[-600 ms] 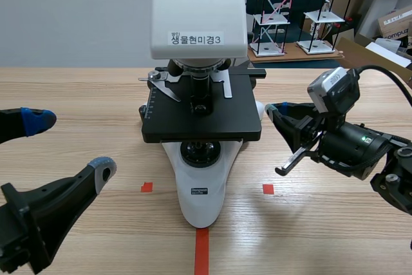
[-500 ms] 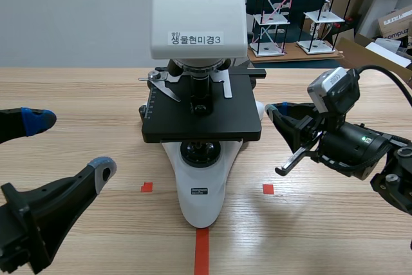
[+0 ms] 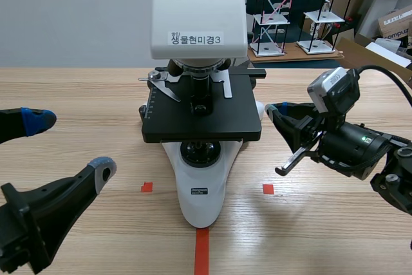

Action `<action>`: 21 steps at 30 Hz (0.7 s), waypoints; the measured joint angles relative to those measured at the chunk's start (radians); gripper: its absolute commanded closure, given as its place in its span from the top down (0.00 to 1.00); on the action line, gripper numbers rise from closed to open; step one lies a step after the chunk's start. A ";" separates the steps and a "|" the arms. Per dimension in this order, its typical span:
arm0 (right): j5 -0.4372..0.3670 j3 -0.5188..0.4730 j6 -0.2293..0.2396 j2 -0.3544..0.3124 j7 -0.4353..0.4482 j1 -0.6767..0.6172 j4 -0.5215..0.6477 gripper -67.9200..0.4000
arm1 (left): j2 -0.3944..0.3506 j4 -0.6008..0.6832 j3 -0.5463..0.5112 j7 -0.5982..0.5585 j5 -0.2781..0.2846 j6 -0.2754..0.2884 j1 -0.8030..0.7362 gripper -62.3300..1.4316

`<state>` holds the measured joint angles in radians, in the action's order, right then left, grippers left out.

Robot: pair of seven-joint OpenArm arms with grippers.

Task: Return to the home posture

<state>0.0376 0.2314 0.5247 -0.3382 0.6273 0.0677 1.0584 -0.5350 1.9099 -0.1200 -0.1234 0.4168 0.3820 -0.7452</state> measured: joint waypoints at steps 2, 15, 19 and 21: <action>0.000 0.000 0.000 0.000 0.000 0.000 0.000 0.01 | 0.000 0.000 0.000 0.000 0.000 0.000 0.000 1.00; -0.002 0.000 -0.029 0.000 0.033 -0.016 0.001 0.02 | 0.000 0.000 0.000 0.000 0.000 0.000 0.000 1.00; -0.004 -0.003 -0.070 -0.004 0.139 -0.093 0.018 0.02 | 0.000 0.000 0.000 0.000 0.000 0.000 0.000 1.00; -0.003 -0.022 -0.065 -0.010 0.171 -0.164 0.053 0.02 | 0.000 0.000 0.000 0.000 0.000 0.000 0.000 1.00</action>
<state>0.0341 0.2092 0.4595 -0.3477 0.7986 -0.0967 1.1118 -0.5350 1.9099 -0.1200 -0.1234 0.4171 0.3824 -0.7452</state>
